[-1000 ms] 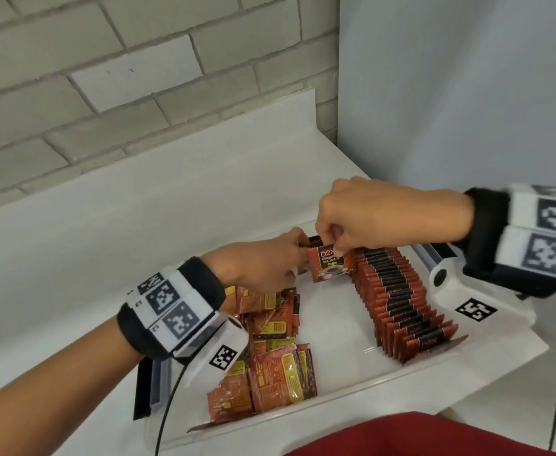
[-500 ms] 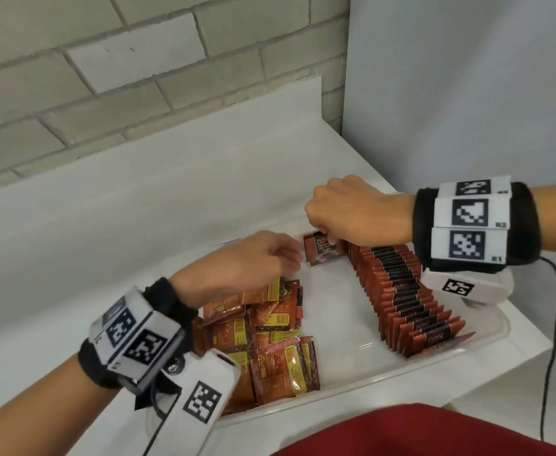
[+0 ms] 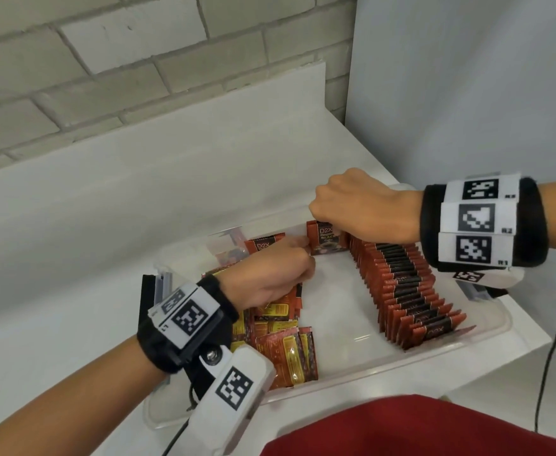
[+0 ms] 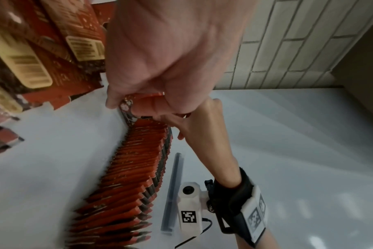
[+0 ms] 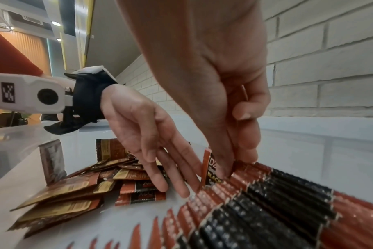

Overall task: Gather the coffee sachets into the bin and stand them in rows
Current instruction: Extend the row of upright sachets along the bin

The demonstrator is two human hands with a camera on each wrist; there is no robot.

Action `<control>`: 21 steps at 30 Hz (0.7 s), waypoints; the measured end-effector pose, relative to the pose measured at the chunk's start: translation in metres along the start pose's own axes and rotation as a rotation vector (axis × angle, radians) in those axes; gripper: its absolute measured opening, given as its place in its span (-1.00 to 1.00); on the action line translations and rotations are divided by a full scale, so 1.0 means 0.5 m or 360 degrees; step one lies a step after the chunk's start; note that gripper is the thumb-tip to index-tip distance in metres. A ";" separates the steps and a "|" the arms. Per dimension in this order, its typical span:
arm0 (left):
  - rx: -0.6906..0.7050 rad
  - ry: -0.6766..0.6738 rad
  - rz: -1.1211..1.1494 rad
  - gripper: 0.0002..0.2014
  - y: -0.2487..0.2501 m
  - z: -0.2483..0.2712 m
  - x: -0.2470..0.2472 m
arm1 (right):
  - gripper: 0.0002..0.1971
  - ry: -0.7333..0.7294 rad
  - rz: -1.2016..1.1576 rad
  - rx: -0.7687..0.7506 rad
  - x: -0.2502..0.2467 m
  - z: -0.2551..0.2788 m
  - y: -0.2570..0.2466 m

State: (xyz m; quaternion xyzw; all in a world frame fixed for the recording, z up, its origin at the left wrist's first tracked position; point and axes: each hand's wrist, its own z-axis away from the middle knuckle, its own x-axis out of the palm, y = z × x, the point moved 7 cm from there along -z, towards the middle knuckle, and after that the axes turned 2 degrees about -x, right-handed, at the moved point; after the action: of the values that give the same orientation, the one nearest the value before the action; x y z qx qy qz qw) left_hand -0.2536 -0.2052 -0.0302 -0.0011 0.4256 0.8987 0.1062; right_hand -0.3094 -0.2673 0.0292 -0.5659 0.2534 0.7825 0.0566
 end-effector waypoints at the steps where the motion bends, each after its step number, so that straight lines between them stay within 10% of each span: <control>1: -0.0006 0.0033 0.0024 -0.55 0.001 0.000 -0.002 | -0.83 -0.0055 0.0048 0.0032 0.004 0.001 0.004; 21: -0.0139 0.0045 0.0132 -0.64 -0.007 0.021 -0.005 | -0.68 0.0009 -0.0403 0.0047 -0.001 0.010 0.039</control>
State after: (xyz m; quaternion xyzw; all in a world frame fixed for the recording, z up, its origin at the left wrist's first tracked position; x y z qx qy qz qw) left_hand -0.2498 -0.1955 -0.0259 -0.0008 0.3870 0.9199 0.0625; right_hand -0.3209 -0.2819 0.0373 -0.5946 0.1915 0.7637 0.1626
